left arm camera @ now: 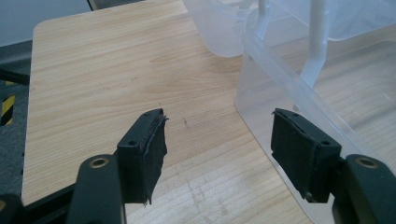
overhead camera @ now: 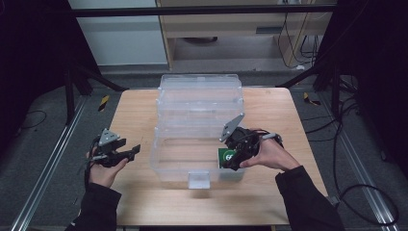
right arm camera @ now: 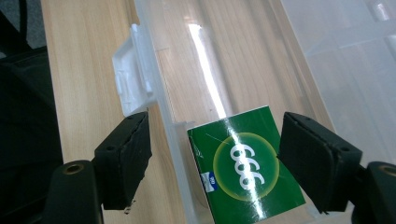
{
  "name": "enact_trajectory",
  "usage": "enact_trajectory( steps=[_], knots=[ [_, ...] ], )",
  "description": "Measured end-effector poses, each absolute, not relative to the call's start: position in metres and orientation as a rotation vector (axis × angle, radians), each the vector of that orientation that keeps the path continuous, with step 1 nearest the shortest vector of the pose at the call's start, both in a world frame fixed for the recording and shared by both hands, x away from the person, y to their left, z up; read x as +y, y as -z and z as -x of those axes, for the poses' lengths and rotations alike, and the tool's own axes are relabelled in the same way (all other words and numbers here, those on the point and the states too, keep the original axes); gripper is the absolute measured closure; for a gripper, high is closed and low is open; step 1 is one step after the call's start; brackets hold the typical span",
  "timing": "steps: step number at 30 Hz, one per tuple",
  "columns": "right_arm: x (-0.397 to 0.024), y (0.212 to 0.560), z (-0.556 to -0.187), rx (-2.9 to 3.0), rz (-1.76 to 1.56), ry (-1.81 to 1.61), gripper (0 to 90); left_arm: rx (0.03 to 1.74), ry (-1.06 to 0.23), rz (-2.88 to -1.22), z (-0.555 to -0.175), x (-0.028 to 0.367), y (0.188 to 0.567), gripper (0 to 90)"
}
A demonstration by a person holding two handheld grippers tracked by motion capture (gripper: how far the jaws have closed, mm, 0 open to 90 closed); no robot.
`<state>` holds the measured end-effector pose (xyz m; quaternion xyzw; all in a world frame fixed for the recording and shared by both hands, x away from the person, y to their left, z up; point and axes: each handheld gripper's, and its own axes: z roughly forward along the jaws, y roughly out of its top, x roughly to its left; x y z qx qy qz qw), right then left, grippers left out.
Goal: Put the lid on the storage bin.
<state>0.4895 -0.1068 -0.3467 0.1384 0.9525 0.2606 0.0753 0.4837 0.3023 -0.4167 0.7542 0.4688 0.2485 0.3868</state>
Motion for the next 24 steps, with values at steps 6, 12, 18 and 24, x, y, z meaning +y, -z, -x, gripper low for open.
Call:
enact_trajectory(
  steps=[6, 12, 18, 24],
  knots=[
    [-0.104, 0.352, -0.487, 2.841, -0.417, -0.850, 27.4, 1.190, -0.634, -1.913, -0.484, 0.302, 0.415, 35.0],
    [-0.097, 0.359, -0.485, 2.848, -0.401, -0.830, 29.2, 1.198, -0.633, -1.916, -0.486, 0.300, 0.417, 35.0],
    [-0.084, 0.365, -0.483, 2.886, -0.373, -0.799, 31.3, 1.190, -0.634, -1.923, -0.486, 0.298, 0.418, 34.9],
    [-0.075, 0.372, -0.485, 2.911, -0.361, -0.816, 37.9, 1.192, -0.632, -1.920, -0.486, 0.299, 0.418, 35.0]
  ],
)
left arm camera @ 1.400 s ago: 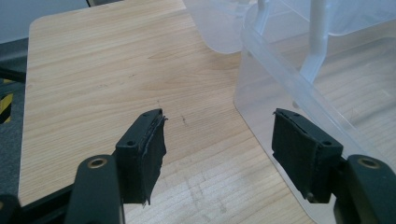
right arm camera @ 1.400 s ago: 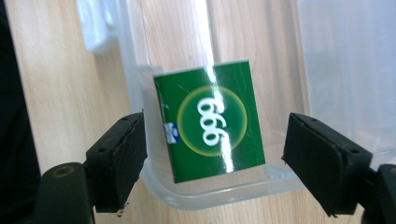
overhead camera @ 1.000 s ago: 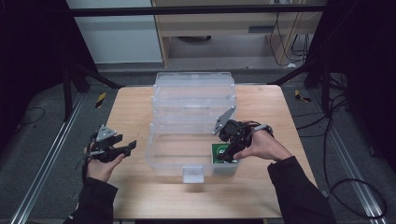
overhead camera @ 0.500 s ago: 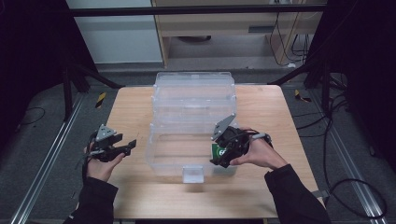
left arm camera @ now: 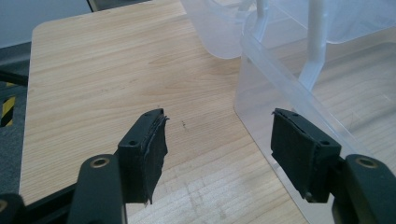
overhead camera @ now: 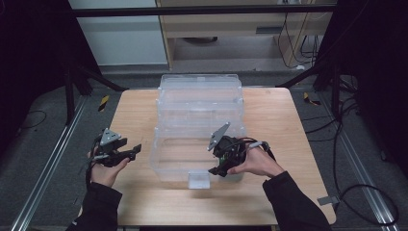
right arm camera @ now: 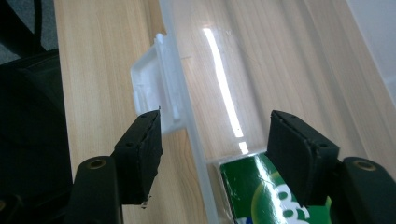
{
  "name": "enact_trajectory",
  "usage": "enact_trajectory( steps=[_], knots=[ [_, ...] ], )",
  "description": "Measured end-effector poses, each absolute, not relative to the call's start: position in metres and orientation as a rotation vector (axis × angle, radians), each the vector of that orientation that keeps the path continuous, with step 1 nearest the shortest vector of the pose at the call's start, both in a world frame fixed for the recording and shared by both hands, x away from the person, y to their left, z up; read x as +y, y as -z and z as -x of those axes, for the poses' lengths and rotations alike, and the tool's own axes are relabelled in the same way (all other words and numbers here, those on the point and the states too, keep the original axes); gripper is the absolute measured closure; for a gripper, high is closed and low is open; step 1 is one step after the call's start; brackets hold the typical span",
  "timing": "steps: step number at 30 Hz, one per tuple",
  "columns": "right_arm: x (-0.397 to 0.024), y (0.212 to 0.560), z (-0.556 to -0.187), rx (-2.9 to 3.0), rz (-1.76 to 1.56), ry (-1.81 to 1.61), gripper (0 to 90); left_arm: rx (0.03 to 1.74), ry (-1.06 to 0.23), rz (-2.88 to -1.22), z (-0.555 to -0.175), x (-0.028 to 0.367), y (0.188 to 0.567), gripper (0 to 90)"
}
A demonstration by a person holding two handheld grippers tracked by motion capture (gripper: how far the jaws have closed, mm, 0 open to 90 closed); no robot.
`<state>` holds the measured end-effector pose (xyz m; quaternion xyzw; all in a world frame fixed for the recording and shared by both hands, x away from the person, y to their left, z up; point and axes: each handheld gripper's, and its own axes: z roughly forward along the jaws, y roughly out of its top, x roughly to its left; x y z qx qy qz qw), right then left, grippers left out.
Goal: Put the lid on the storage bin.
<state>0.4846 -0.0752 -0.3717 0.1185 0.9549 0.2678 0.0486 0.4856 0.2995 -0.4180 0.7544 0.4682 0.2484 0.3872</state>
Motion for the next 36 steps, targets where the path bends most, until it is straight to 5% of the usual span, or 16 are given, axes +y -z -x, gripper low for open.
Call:
enact_trajectory(
  steps=[14, 36],
  knots=[
    [-0.058, 0.386, -0.482, 3.015, -0.326, -0.716, 57.7, 1.181, -0.634, -1.919, -0.484, 0.299, 0.417, 35.1],
    [-0.049, 0.403, -0.486, 3.077, -0.320, -0.621, 66.0, 1.144, -0.634, -1.918, -0.482, 0.298, 0.411, 35.0]
  ],
)
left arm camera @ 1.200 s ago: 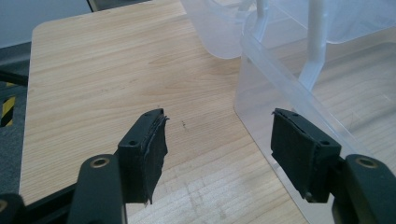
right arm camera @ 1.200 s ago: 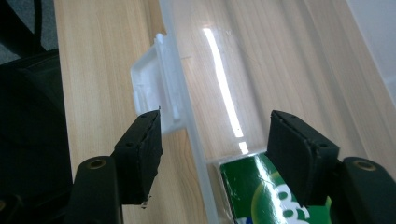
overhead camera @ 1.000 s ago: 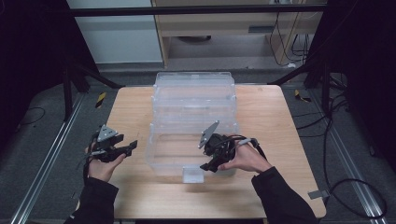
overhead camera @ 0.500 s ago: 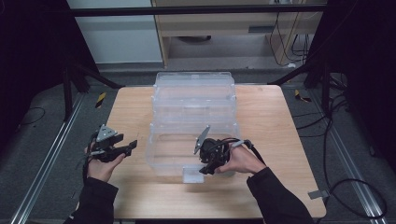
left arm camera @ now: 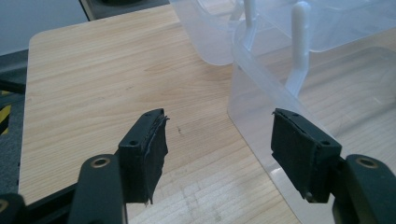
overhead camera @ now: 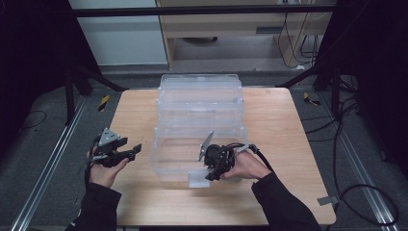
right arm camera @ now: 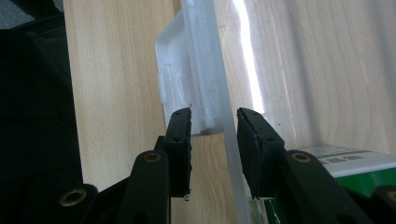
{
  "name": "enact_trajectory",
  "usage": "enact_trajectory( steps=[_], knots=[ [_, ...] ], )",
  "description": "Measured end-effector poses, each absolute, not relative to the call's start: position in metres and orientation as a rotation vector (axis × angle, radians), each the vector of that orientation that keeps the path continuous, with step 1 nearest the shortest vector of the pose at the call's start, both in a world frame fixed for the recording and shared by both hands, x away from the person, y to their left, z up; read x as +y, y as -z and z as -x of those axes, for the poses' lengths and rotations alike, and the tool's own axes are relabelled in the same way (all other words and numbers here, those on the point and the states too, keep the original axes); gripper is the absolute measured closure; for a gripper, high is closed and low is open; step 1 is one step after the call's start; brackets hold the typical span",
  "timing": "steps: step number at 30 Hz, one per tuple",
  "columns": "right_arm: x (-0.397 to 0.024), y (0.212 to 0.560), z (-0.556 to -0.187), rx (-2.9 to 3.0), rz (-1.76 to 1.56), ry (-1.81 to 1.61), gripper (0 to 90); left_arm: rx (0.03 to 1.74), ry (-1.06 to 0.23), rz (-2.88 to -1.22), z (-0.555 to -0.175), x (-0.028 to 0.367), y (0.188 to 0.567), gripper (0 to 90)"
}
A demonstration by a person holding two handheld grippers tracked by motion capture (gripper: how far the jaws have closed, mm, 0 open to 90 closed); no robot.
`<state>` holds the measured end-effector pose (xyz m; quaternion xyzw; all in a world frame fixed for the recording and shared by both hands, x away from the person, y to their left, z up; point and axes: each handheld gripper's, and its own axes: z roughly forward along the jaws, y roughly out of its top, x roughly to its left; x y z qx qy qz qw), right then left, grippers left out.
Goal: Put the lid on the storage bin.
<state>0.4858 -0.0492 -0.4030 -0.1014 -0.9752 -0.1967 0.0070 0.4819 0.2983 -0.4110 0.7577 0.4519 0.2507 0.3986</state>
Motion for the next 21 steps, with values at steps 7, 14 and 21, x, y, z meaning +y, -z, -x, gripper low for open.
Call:
enact_trajectory(
  steps=[7, 14, 21],
  knots=[
    [-0.047, 0.405, -0.485, -3.067, 0.285, 0.573, 64.2, 1.122, -0.631, -1.924, -0.482, 0.296, 0.408, 35.4],
    [-0.047, 0.405, -0.486, -3.059, 0.276, 0.568, 64.2, 1.086, -0.638, -1.933, -0.481, 0.291, 0.401, 35.6],
    [-0.047, 0.405, -0.487, -3.051, 0.274, 0.563, 64.2, 1.033, -0.636, -1.932, -0.481, 0.286, 0.389, 36.2]
  ],
)
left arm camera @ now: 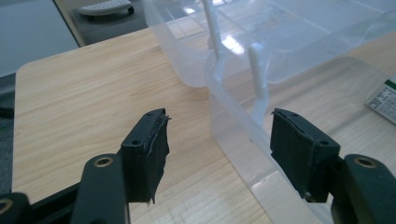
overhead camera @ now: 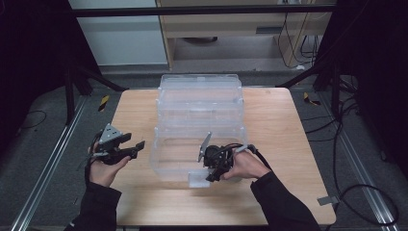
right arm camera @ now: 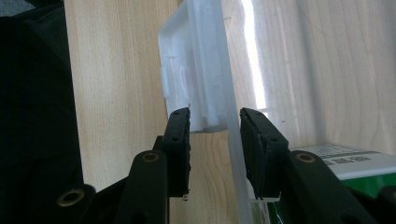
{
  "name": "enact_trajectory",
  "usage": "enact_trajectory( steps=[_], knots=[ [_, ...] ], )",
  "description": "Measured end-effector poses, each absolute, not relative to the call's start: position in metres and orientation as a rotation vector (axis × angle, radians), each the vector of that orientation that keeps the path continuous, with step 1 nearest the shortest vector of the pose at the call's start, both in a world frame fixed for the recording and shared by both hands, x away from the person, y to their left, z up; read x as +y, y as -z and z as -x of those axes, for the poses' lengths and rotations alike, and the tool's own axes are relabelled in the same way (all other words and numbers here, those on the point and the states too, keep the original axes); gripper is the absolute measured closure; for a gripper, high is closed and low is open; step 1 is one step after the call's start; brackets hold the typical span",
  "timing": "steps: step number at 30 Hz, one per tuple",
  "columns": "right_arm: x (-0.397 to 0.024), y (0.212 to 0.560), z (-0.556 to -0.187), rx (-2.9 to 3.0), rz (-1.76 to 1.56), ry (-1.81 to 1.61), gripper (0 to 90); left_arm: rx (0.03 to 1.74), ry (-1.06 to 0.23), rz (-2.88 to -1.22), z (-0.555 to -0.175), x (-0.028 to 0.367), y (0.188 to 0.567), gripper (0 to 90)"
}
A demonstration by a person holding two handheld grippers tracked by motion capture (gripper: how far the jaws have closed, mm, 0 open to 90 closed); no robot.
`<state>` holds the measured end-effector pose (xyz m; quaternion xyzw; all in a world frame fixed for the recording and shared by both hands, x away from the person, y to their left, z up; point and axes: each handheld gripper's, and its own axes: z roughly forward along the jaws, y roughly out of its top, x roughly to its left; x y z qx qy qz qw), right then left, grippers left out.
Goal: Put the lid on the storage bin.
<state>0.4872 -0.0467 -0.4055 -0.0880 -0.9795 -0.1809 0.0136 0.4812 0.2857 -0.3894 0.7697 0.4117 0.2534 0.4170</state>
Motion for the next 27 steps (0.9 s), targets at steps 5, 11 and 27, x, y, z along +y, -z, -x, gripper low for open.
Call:
enact_trajectory(
  steps=[5, 11, 27],
  knots=[
    [-0.046, 0.405, -0.486, -3.057, 0.270, 0.560, 64.2, 0.981, -0.632, -1.948, -0.486, 0.280, 0.380, 37.0],
    [-0.046, 0.405, -0.487, -3.055, 0.257, 0.553, 64.3, 0.906, -0.627, -1.983, -0.496, 0.274, 0.367, 37.9],
    [-0.046, 0.406, -0.487, -3.061, 0.220, 0.549, 63.8, 0.644, -0.623, -2.176, -0.520, 0.250, 0.335, 41.3]
  ],
)
